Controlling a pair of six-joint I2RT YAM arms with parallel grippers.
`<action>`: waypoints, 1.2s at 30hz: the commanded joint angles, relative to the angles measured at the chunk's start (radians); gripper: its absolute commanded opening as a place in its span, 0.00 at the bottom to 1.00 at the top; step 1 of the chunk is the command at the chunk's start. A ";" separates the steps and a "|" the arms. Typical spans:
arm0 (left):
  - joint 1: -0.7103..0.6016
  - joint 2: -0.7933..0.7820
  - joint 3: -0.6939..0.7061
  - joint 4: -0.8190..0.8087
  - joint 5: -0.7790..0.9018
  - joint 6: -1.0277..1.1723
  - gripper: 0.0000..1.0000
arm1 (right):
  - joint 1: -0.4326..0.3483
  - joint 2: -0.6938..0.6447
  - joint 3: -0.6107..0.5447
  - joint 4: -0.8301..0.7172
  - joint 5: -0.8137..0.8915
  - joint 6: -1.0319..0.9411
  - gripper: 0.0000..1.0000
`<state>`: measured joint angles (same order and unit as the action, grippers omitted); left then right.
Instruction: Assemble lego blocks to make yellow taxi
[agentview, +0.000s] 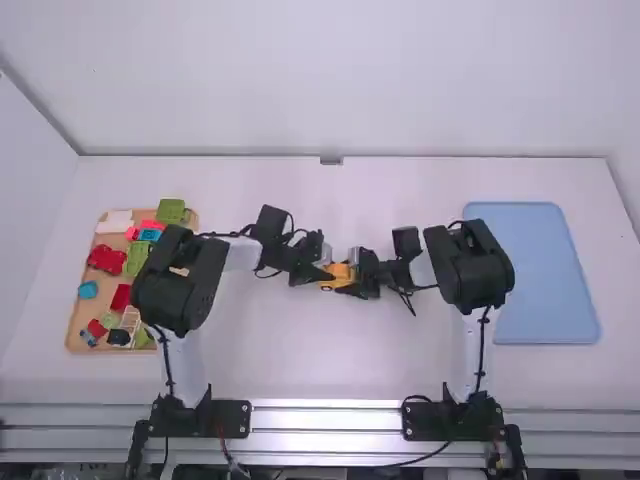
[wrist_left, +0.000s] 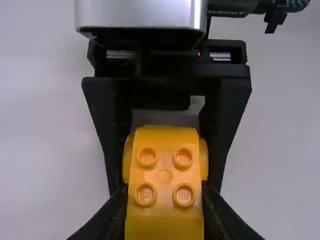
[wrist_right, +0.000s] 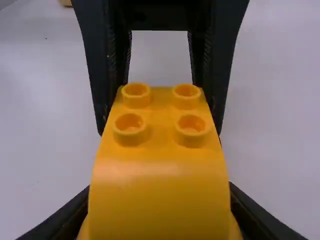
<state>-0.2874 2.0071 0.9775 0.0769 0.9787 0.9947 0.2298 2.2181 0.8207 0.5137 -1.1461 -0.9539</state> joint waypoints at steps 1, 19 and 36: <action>-0.030 0.008 0.003 -0.016 -0.082 0.008 0.02 | 0.001 0.019 -0.002 -0.002 0.017 -0.020 0.57; -0.078 0.008 0.017 -0.133 -0.238 0.050 0.02 | 0.001 0.019 -0.002 -0.002 0.018 -0.020 0.57; -0.163 0.007 0.017 -0.127 -0.361 0.050 0.02 | 0.000 0.019 -0.002 -0.002 0.017 -0.019 0.58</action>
<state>-0.3923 1.9541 1.0294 -0.0341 0.7086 1.0290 0.2035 2.2181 0.8204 0.5076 -1.1515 -0.9703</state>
